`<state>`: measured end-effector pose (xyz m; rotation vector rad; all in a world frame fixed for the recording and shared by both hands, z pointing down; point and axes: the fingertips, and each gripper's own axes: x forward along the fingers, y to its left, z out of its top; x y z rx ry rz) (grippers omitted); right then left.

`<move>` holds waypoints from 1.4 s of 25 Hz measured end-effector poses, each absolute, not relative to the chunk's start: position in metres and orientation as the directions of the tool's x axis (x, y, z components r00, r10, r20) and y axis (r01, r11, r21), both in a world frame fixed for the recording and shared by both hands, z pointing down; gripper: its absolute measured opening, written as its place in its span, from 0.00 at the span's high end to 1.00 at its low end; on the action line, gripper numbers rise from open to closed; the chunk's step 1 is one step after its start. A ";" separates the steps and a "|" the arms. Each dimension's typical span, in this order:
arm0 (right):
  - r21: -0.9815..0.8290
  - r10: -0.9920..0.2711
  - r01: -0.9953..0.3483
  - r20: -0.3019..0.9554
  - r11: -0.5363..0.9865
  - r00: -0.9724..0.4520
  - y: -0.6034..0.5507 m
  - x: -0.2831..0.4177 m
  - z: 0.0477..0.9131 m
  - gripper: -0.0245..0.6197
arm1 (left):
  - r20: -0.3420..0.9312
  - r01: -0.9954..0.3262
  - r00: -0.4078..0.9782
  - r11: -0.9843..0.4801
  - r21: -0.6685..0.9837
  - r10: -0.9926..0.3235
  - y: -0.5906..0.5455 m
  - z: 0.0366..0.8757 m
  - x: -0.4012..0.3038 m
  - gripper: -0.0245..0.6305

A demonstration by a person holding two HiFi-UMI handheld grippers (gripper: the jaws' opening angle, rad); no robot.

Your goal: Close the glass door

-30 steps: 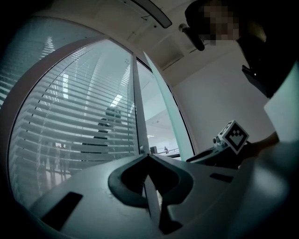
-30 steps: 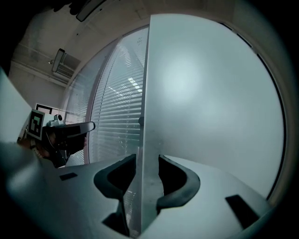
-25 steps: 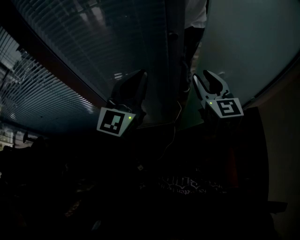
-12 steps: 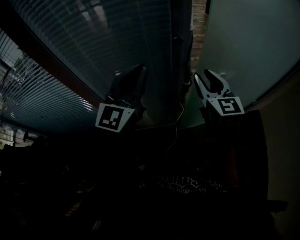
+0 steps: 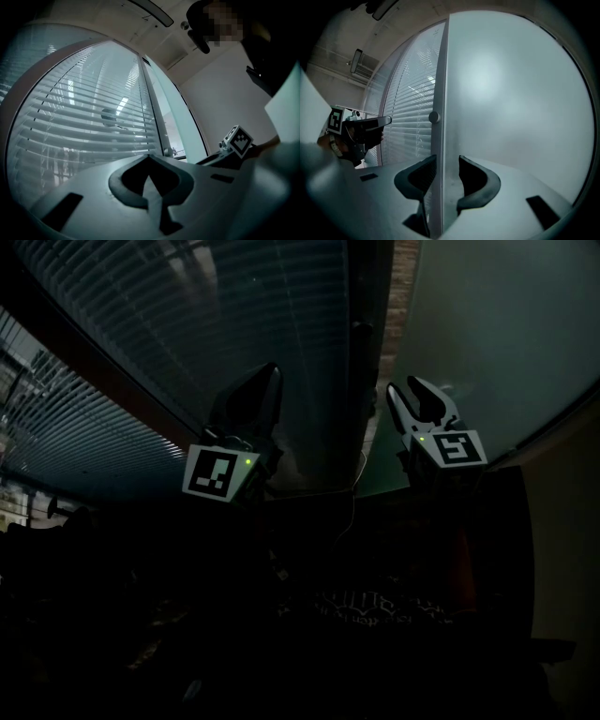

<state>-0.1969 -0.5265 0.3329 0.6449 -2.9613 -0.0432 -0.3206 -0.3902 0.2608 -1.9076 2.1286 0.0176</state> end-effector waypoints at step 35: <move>0.016 -0.356 -0.356 0.072 0.934 -0.932 -0.528 -0.205 0.336 0.73 | -0.237 -0.969 -0.108 0.156 -0.194 -0.966 -0.378 0.266 -0.313 0.96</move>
